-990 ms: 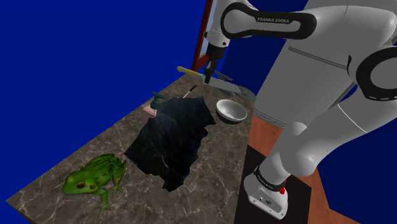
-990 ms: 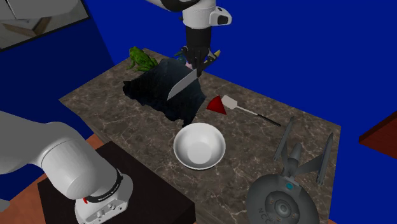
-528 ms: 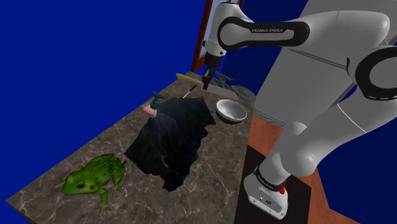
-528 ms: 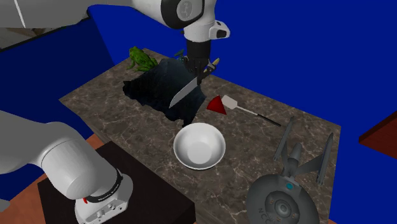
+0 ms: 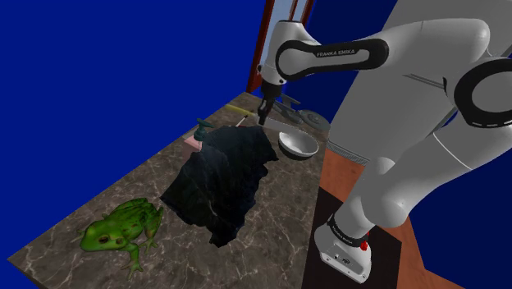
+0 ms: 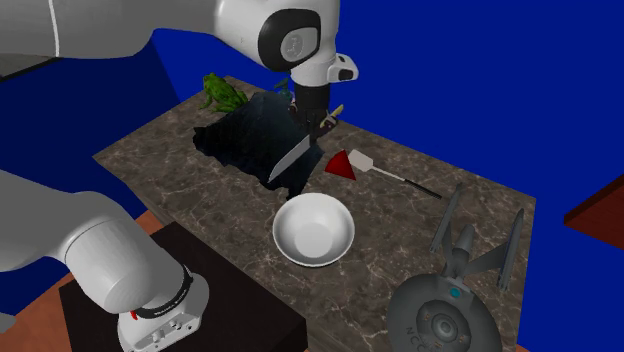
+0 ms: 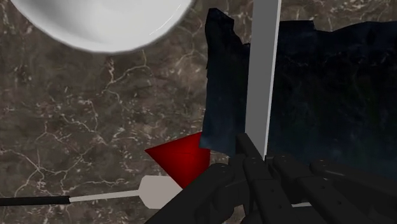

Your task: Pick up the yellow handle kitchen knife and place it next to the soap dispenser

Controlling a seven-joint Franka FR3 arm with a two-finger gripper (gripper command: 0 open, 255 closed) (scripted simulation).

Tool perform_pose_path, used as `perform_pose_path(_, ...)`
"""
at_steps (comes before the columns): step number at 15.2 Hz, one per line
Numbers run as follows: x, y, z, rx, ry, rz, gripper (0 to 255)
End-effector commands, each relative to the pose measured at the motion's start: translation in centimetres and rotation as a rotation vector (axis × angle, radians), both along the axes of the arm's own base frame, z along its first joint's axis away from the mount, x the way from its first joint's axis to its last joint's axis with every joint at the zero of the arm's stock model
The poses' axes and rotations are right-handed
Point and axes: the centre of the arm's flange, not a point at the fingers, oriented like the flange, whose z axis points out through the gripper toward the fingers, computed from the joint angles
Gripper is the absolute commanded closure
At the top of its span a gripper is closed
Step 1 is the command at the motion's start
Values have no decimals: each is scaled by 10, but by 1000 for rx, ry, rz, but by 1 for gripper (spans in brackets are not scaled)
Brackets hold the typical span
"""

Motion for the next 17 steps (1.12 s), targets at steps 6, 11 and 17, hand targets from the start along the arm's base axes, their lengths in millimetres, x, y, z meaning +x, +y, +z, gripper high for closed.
perform_pose_path(6, 0, 0, -38, 0, -1, 0, 255)
perform_pose_path(11, 0, 0, -64, 0, -1, 0, 255)
perform_pose_path(17, 0, 0, -96, 0, -1, 0, 255)
